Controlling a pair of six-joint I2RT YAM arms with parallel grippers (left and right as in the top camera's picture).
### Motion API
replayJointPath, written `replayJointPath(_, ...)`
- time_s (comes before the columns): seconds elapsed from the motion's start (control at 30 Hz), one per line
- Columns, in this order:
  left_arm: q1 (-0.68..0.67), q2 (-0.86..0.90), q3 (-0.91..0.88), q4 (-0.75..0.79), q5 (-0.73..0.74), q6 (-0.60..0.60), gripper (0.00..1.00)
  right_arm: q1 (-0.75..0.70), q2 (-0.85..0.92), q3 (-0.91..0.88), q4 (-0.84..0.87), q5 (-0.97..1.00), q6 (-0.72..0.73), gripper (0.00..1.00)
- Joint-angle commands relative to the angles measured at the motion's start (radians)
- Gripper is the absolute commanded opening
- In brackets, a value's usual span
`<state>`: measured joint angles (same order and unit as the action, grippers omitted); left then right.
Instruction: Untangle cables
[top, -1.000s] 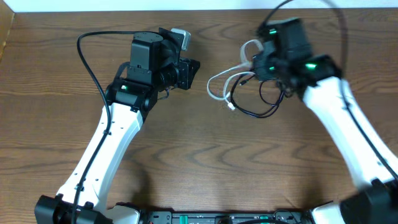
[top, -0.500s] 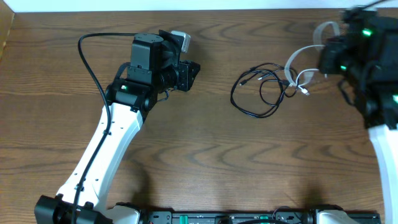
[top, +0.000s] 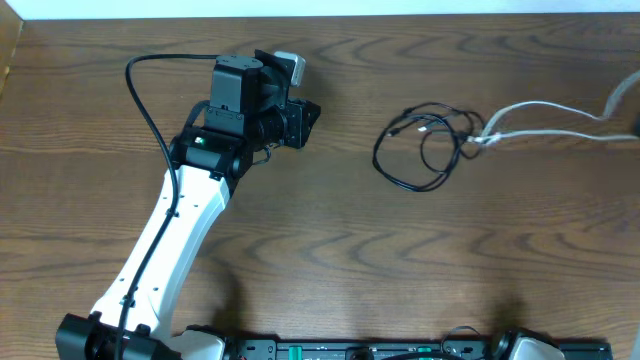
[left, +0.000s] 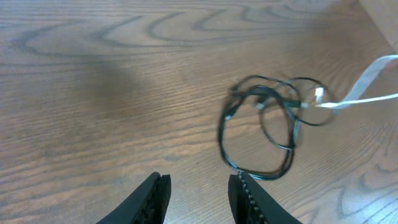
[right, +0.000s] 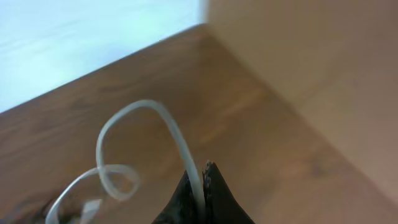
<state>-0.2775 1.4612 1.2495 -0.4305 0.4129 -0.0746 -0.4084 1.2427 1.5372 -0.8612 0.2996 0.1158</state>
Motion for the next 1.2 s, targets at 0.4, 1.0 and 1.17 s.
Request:
replayJointPath(0.4, 0.001, -0.003, -0.002, -0.01, -0.01, -0.001, 0.36, -0.182, 0.094, 0.228, -0.084, -0.527, -0.076, 0.01)
replayJointPath(1.0, 0.001, 0.031, -0.002, -0.044, -0.01, -0.002, 0.36, 0.542, 0.445, 0.228, 0.063, -0.501, 0.026, 0.01)
replayJointPath(1.17, 0.001, 0.031, -0.002, -0.059, -0.01, -0.002, 0.36, 0.618, 0.444, 0.237, 0.087, -0.421, 0.045, 0.01)
